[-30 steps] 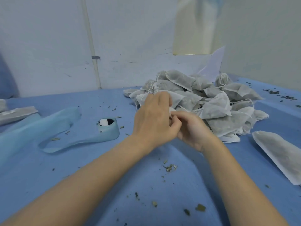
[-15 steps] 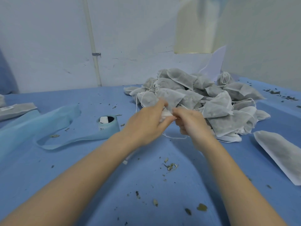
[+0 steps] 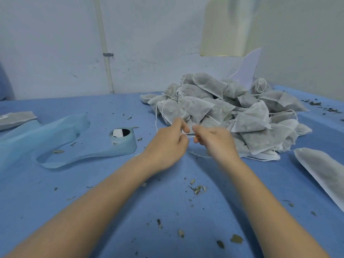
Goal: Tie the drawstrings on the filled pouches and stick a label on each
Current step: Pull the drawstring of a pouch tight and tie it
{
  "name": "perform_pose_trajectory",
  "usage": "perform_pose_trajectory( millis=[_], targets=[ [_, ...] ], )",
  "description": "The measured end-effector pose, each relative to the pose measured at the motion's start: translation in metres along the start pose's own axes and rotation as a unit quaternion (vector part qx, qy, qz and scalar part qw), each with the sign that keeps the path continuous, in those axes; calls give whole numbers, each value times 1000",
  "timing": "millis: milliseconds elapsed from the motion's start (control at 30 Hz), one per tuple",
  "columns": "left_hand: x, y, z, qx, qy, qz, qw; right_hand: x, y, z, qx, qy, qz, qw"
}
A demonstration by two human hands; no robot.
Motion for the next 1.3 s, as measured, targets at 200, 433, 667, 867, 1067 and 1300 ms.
perform_pose_trajectory(
  millis=[200, 433, 667, 867, 1067, 1300],
  targets=[
    [-9, 6, 4, 79, -38, -20, 996, 3, -6, 0, -86, -136, -198, 967],
    [-23, -5, 11, 143, 48, 47, 987, 7, -33, 9, -223, -214, -493, 813],
    [-25, -8, 20, 190, 33, 71, 979, 9, -45, 12, -239, -146, -362, 889],
    [-26, -7, 25, 228, 43, 80, 969, 4, -46, 19, -181, -67, -141, 971],
    [-28, -4, 24, 226, 86, 105, 965, 2, -46, 22, -119, -7, -41, 992],
    [-28, -1, 24, 236, 130, 150, 951, 6, -46, 19, -28, 26, -10, 999]
  ],
)
Point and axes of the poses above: each hand's wrist, its own z-axis away from the middle knuckle, its own y-axis out of the back of the hand, x = y × z, the point moved 4 cm from there along -z, towards the middle knuckle, and after that the axes turned 13 degrees about -y, right-handed, at the moved point
